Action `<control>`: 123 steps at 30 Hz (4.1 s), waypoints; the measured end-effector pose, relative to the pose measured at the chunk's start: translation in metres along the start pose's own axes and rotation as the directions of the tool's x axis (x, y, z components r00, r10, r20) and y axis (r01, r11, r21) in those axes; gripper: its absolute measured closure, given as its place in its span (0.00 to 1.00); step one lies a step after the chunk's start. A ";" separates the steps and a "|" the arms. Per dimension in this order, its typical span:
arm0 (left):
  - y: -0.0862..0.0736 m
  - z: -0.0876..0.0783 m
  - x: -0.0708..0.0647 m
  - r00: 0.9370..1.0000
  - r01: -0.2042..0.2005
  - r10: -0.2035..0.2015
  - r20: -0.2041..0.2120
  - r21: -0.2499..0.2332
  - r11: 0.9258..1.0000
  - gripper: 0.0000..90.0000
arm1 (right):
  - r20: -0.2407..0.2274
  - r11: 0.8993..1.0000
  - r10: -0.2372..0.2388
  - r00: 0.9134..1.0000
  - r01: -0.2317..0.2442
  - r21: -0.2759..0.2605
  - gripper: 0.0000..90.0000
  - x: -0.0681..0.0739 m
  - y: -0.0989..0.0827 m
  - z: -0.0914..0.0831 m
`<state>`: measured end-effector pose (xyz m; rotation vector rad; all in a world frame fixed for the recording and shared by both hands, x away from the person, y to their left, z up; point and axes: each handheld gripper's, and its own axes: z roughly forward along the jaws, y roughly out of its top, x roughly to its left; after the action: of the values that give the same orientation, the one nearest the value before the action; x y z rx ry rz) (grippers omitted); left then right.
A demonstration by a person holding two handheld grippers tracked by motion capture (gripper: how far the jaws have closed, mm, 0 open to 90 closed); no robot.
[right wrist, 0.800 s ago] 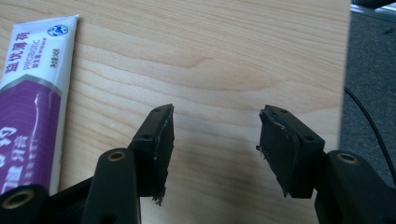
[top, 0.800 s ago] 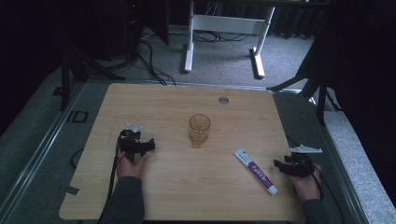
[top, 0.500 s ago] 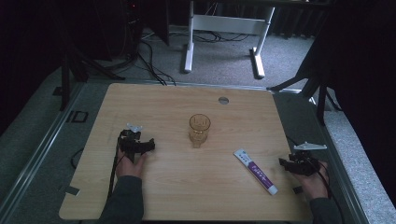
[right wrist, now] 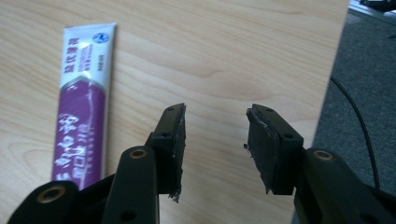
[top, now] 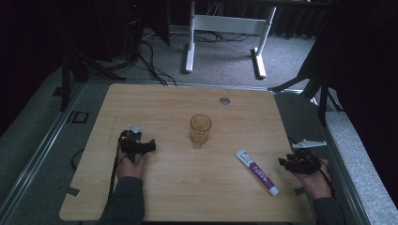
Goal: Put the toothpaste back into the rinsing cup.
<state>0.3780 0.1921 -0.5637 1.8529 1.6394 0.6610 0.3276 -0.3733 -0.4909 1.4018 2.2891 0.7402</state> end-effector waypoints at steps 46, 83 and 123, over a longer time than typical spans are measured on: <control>0.000 0.000 -0.001 1.000 0.002 -0.002 -0.004 0.002 1.000 0.11 | -0.061 0.984 -0.138 0.989 0.144 0.106 0.65 0.043 0.033 -0.009; 0.000 0.000 -0.002 1.000 -0.001 0.001 0.000 0.001 1.000 0.11 | -0.116 0.956 -0.212 0.970 0.230 0.181 0.66 0.067 0.050 0.005; 0.000 0.000 -0.002 1.000 -0.001 0.001 0.000 0.002 1.000 0.11 | -0.156 0.916 -0.235 0.959 0.272 0.296 0.70 0.077 0.061 0.009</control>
<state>0.3774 0.1899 -0.5635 1.8553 1.6392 0.6602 0.3409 -0.2799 -0.4636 1.1712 2.7099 0.3965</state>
